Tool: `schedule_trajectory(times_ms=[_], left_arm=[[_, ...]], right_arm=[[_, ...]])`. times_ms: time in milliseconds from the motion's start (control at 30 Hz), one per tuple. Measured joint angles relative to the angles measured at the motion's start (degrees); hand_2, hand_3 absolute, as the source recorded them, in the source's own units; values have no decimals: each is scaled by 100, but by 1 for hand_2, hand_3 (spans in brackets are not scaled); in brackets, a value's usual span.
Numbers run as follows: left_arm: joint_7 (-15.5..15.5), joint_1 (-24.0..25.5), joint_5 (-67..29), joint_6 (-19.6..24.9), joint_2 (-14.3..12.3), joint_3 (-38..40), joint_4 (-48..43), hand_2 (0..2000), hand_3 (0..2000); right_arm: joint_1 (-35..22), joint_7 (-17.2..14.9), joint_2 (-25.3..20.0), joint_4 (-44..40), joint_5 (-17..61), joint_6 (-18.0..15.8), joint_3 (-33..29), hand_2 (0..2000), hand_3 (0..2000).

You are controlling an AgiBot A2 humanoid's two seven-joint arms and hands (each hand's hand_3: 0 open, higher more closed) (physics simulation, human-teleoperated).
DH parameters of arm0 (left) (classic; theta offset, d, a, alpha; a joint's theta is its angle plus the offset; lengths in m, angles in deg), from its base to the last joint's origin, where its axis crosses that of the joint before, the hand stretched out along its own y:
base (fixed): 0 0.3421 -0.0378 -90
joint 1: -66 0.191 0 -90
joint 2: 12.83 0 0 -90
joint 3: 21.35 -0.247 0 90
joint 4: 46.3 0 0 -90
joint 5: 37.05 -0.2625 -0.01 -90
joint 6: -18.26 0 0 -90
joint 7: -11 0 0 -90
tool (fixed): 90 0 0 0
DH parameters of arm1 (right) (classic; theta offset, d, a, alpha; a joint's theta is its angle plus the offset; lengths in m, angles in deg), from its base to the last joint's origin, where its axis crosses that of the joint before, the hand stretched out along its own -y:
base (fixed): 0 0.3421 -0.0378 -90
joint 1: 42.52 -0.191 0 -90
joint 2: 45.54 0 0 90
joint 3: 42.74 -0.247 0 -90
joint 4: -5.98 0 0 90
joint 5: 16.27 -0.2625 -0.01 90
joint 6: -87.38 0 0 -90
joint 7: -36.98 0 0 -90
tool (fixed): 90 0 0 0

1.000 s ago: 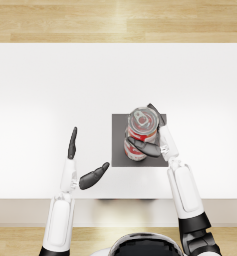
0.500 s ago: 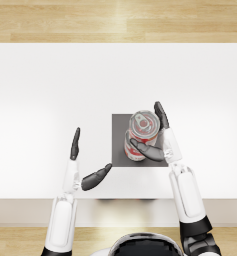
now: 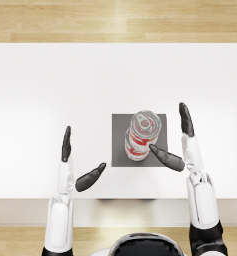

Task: Pick up the red can on the left and place it in the middle, then pick up the red can on the right and place it on top of the can in the middle

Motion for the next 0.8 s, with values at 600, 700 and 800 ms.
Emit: schedule_trajectory(times_ms=[600,700,800], left_arm=[[0,94,1,0,-71,1189,85,0,0],[0,95,1,0,-72,1196,89,0,0],[0,96,1,0,-72,1198,90,0,0]], right_arm=[[514,1989,-10,383,-3,0,-1080,0,0],[516,1996,-10,380,-3,0,-1083,0,0],[517,1999,-11,379,-3,0,-1084,0,0]])
